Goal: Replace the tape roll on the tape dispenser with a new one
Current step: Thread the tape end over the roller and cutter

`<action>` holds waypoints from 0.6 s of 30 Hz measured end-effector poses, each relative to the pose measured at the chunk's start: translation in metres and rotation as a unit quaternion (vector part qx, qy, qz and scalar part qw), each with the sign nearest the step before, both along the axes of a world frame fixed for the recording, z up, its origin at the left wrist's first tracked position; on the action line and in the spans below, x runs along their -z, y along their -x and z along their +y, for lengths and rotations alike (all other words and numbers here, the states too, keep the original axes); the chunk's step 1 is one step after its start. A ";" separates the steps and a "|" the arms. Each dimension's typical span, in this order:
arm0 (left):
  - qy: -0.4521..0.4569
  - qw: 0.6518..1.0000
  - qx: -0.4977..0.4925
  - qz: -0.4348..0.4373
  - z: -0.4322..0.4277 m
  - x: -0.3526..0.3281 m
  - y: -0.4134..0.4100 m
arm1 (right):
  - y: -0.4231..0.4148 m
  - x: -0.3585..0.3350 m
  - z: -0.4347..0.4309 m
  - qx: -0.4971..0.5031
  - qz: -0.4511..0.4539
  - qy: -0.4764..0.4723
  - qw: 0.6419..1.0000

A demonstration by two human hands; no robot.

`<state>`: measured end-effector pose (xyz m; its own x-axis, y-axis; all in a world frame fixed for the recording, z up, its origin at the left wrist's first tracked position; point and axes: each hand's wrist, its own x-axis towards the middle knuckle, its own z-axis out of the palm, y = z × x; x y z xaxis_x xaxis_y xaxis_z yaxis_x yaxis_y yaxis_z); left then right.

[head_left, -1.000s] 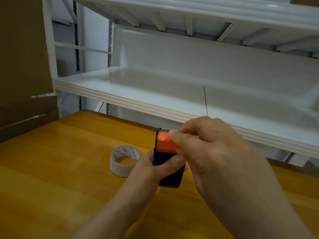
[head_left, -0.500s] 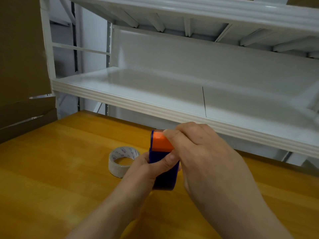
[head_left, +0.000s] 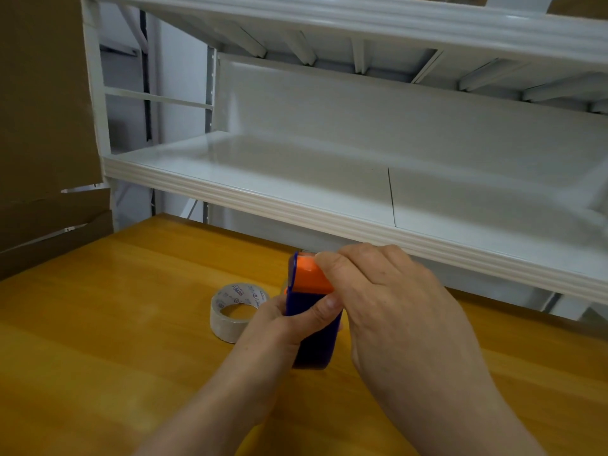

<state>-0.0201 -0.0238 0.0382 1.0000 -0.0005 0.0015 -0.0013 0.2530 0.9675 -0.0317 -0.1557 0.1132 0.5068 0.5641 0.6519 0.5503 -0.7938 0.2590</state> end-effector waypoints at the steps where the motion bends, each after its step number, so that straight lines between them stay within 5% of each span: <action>1: -0.002 1.000 -0.001 0.000 0.000 -0.001 0.000 | 0.000 0.000 0.000 0.001 0.000 -0.002 1.000; 18: 0.020 1.000 0.003 -0.014 0.001 -0.005 0.003 | 0.005 0.003 0.005 -0.006 0.026 -0.037 0.999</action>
<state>-0.0231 -0.0227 0.0428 0.9995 -0.0068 0.0295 -0.0263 0.2908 0.9564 -0.0369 -0.1507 0.1105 0.5349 0.5205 0.6655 0.5705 -0.8036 0.1699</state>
